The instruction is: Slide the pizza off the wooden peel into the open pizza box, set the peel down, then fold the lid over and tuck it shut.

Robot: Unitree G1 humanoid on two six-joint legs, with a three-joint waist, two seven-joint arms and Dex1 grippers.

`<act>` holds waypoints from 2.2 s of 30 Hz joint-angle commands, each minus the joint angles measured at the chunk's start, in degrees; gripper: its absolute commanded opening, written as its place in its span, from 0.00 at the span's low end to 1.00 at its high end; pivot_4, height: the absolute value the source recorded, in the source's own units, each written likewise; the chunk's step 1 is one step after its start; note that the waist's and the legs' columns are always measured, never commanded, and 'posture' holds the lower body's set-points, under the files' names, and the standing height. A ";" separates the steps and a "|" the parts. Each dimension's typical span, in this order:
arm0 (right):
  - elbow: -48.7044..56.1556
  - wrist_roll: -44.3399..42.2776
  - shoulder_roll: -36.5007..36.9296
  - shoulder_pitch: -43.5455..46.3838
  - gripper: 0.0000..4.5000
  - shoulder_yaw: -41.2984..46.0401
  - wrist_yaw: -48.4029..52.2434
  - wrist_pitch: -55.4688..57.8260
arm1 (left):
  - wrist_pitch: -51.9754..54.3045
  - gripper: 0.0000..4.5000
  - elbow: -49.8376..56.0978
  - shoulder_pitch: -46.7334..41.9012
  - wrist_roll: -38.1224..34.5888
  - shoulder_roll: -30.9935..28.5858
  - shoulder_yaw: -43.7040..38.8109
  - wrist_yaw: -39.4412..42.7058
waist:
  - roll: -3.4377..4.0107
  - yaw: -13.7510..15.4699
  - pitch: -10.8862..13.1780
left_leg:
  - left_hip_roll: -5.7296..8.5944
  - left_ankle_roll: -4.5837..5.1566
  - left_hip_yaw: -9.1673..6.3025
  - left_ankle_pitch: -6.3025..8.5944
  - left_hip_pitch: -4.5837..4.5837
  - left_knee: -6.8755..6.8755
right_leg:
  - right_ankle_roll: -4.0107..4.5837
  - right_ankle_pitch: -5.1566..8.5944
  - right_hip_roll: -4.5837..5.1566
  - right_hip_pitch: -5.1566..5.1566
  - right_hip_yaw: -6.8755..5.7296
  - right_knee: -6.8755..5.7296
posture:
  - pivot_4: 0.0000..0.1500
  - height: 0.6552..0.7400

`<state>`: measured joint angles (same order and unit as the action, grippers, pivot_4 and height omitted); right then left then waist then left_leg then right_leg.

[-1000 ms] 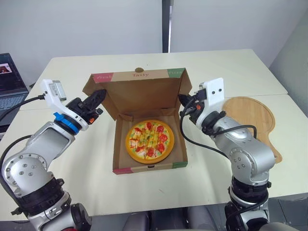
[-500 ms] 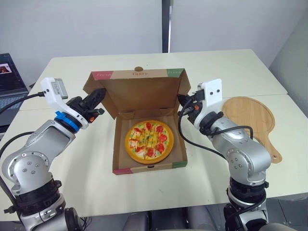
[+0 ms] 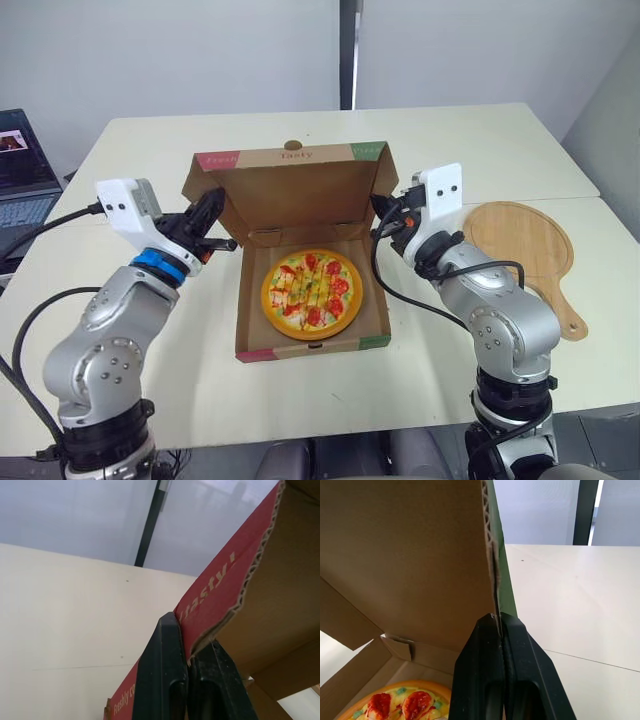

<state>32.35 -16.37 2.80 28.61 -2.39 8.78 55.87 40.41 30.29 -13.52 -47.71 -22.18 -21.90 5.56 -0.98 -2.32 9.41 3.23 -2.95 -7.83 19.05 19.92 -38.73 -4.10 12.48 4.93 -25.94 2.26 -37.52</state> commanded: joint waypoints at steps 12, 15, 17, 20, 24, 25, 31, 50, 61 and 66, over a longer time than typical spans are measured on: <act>-0.89 -3.82 1.56 1.14 0.01 -2.28 5.16 -0.99 | -7.43 0.00 8.77 4.47 7.07 5.18 7.70 -0.19 | 0.00 0.17 0.00 | -0.06 0.03 -0.01 0.01 -0.02 0.01 | -0.14 -0.17 -0.09 0.25 -0.03 0.47 | 1.00 1.00; -1.07 -4.21 1.62 1.49 0.01 -2.04 5.57 -0.62 | -8.04 0.00 8.13 4.46 7.87 5.66 8.12 0.41 | 0.00 0.27 0.00 | -0.06 0.03 0.00 0.01 -0.02 0.01 | -0.14 -0.17 -0.10 0.27 -0.03 0.50 | 1.00 1.00; -0.93 -4.43 1.78 1.37 0.01 -2.08 5.88 -0.41 | -8.48 0.00 8.20 5.20 8.24 5.67 8.32 1.06 | 0.00 0.30 0.00 | -0.06 0.04 -0.01 0.02 -0.03 0.01 | -0.15 -0.18 -0.10 0.28 -0.03 0.52 | 1.00 1.00; -0.50 -4.59 1.96 0.84 0.01 -2.09 6.17 -0.11 | -9.09 0.00 8.32 6.51 8.72 5.50 8.11 1.57 | 0.00 0.31 0.00 | -0.06 0.06 -0.01 0.03 -0.04 0.01 | -0.15 -0.18 -0.10 0.30 -0.03 0.53 | 1.00 1.00; 0.81 -4.69 2.05 -0.53 0.01 -2.41 6.50 0.28 | -9.53 0.00 8.81 9.26 8.44 4.09 5.99 2.38 | 0.00 0.26 0.00 | -0.08 0.10 0.01 0.05 -0.14 0.01 | -0.15 -0.18 -0.11 0.39 -0.03 0.56 | 1.00 1.00; 1.00 -4.67 1.99 -0.75 0.01 -2.50 6.45 0.33 | -9.52 0.00 8.95 9.83 8.16 3.86 5.65 2.43 | 0.00 0.26 0.00 | -0.10 0.11 0.01 0.06 -0.15 0.02 | -0.15 -0.18 -0.13 0.39 -0.03 0.56 | 1.00 1.00; 2.77 -5.58 1.64 -2.61 0.01 -3.09 5.56 1.14 | -9.20 0.00 9.82 12.12 7.32 2.96 5.03 2.91 | 0.01 0.20 0.00 | -0.15 0.12 0.02 0.07 -0.19 0.02 | -0.15 -0.18 -0.18 0.44 -0.03 0.58 | 1.00 1.00; 2.96 -1.14 0.90 -13.33 0.01 -9.24 4.34 -10.62 | -8.82 0.00 11.21 15.00 6.15 1.85 5.14 2.46 | -0.02 0.13 -0.02 | -0.80 0.15 0.29 0.11 -1.06 0.67 | -0.09 -0.10 -0.74 1.05 0.08 0.90 | 1.00 1.00; 2.42 -1.81 2.27 -15.30 0.01 -10.67 5.25 -11.74 | -9.25 0.00 11.55 16.78 6.79 1.77 4.89 2.36 | -0.02 0.14 -0.03 | -0.89 0.20 0.28 0.14 -1.09 0.74 | 0.01 -0.05 -0.86 1.04 0.07 0.90 | 1.00 1.00; 2.09 -2.43 1.93 -15.15 0.05 -8.92 4.86 -11.90 | -9.62 0.00 11.35 17.08 7.27 1.56 4.61 2.48 | -0.02 0.13 -0.02 | -0.89 0.21 0.28 0.15 -1.10 0.74 | 0.01 -0.05 -0.86 1.04 0.07 0.90 | 1.00 1.00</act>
<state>34.85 -16.58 5.46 13.77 -8.56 11.79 42.97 30.53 39.89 2.98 -40.06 -20.05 -18.46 6.94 -0.99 -2.19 9.38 2.34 -2.74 -7.55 19.20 18.82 -37.99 -4.09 12.43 4.07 -24.90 2.33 -36.62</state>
